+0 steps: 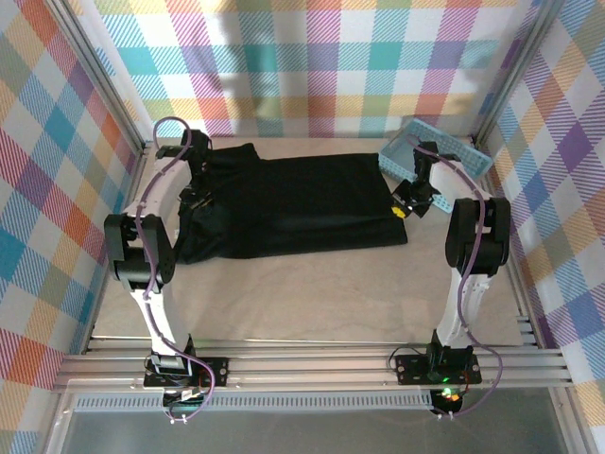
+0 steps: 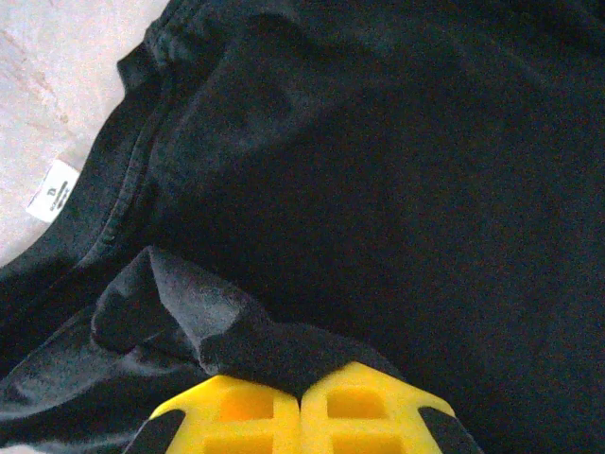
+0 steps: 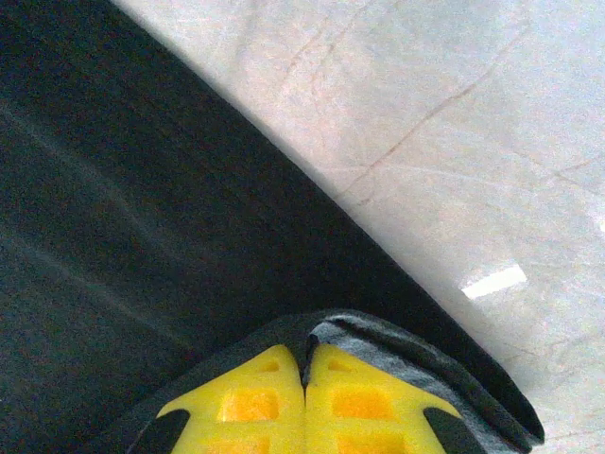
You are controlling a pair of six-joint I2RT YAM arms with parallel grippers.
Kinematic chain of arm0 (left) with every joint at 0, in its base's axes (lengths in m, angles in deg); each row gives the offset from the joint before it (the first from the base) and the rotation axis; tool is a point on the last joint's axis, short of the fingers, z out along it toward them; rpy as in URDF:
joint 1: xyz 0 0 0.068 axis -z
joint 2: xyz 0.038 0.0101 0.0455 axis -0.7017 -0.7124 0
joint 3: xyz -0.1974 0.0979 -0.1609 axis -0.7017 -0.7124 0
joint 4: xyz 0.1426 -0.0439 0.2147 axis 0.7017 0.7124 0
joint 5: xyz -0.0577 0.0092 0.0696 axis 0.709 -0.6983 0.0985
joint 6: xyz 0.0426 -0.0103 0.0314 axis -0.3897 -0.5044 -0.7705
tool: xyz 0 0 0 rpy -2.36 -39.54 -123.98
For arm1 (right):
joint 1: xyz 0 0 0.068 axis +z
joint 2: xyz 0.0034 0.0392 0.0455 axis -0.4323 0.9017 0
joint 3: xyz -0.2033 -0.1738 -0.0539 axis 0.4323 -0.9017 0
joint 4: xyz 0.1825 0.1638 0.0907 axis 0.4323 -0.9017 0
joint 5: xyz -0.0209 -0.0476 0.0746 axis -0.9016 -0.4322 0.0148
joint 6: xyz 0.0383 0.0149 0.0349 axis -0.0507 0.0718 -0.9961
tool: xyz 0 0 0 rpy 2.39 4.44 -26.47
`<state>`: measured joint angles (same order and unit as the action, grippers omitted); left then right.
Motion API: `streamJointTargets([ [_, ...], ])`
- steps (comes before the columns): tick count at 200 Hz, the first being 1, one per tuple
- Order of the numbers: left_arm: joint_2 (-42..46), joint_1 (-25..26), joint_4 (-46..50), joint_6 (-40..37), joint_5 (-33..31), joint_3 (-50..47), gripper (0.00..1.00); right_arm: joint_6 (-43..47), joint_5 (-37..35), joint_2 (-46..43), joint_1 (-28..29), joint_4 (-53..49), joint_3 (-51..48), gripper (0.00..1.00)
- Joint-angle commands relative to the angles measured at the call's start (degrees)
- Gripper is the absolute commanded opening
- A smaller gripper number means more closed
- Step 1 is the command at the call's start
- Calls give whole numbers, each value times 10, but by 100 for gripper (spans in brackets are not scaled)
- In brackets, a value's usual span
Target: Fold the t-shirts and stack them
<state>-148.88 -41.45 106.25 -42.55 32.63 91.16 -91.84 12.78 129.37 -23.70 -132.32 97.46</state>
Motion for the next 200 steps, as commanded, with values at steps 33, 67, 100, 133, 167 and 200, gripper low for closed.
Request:
streamJointTargets([
  [33, 65, -19, 27, 6, -137, -18, 81, 18, -37, -66, 1, -15, -7, 41],
  [67, 194, -35, -7, 86, -136, -229, 77, -17, -34, -155, 3, 21, -111, 47],
  [100, 230, -118, -25, 110, -34, -358, 72, -25, -20, -196, -4, 68, -224, 52],
  [133, 229, -162, -100, 107, 41, -406, 71, -11, 11, -188, -29, 99, -276, 55],
  [167, 205, -162, -150, 118, 61, -418, 69, 4, 21, -157, -36, 109, -284, 55],
  [200, 196, -162, -161, 131, 53, -416, 66, -1, 20, -139, -36, 117, -277, 52],
])
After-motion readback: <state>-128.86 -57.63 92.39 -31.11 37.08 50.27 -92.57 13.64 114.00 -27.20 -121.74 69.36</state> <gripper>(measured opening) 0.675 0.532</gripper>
